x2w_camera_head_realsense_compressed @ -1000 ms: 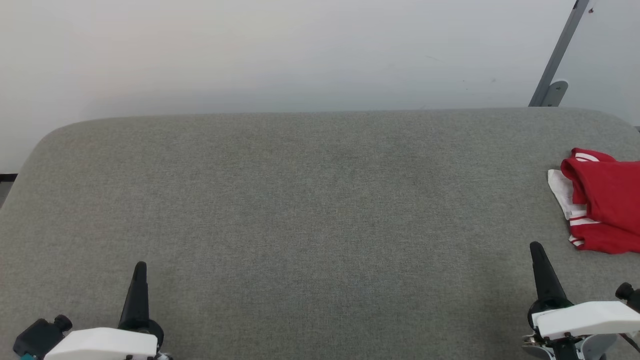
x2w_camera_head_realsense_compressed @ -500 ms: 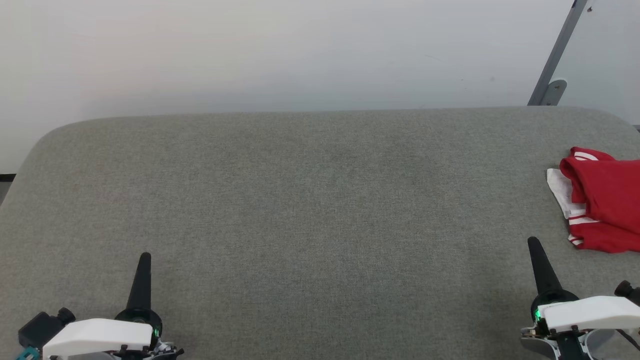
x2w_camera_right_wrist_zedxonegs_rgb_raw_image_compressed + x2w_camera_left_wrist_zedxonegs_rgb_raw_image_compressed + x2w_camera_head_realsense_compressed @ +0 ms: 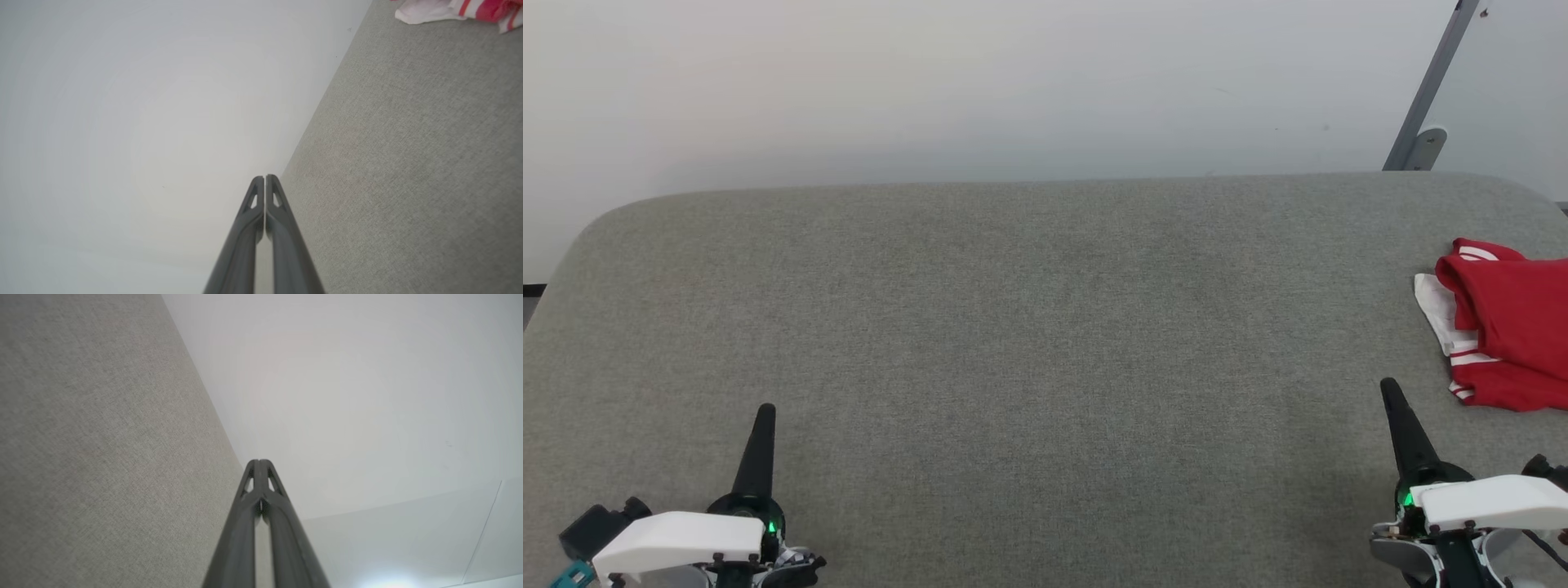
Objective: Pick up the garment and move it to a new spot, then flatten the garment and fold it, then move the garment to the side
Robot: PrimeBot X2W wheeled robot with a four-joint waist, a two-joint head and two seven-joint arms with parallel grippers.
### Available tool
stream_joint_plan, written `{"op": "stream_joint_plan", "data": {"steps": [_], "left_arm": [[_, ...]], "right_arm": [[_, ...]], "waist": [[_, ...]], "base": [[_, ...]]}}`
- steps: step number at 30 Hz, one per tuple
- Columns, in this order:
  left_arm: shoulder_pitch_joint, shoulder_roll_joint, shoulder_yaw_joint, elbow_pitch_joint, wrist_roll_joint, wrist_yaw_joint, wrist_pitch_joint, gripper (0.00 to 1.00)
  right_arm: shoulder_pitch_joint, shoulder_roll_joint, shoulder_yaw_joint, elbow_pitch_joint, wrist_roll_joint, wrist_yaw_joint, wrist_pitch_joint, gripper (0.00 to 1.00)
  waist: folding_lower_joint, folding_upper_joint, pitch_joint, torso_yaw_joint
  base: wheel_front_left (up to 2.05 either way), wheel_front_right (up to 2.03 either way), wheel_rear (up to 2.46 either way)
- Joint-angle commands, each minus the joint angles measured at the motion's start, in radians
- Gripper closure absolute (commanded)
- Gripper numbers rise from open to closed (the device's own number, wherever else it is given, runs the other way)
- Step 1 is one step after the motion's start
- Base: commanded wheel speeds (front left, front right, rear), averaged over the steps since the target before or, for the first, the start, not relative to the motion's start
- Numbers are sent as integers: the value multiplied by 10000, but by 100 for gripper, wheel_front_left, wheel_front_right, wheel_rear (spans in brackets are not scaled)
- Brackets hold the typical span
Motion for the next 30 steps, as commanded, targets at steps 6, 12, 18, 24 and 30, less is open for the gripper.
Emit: {"op": "stream_joint_plan", "data": {"steps": [6, 12, 18, 24, 30], "left_arm": [[-320, -13, 32, 27, -611, -40, 187, 100], [-424, -33, 34, 96, -1045, -43, 313, 100], [-500, -54, 39, 170, -1588, -46, 459, 100], [-591, -73, 42, 229, -1958, -49, 579, 100], [-671, -86, 44, 284, -2331, -52, 690, 100]], "right_arm": [[-262, 33, -42, 17, 659, 1, 169, 100], [-323, 42, -45, 67, 1126, 1, 279, 100], [-411, 54, -49, 124, 1661, 1, 392, 100], [-451, 62, -52, 175, 2096, 1, 491, 100], [-522, 66, -55, 222, 2511, 1, 576, 100]], "waist": [[0, -1, 9, -12], [0, -1, 17, -23], [0, -1, 27, -37], [0, -1, 36, -48], [0, -1, 44, -60]], "base": [[0, 0, 0], [0, 0, 0], [0, 0, 0], [0, 0, 0], [0, 0, 0]]}}
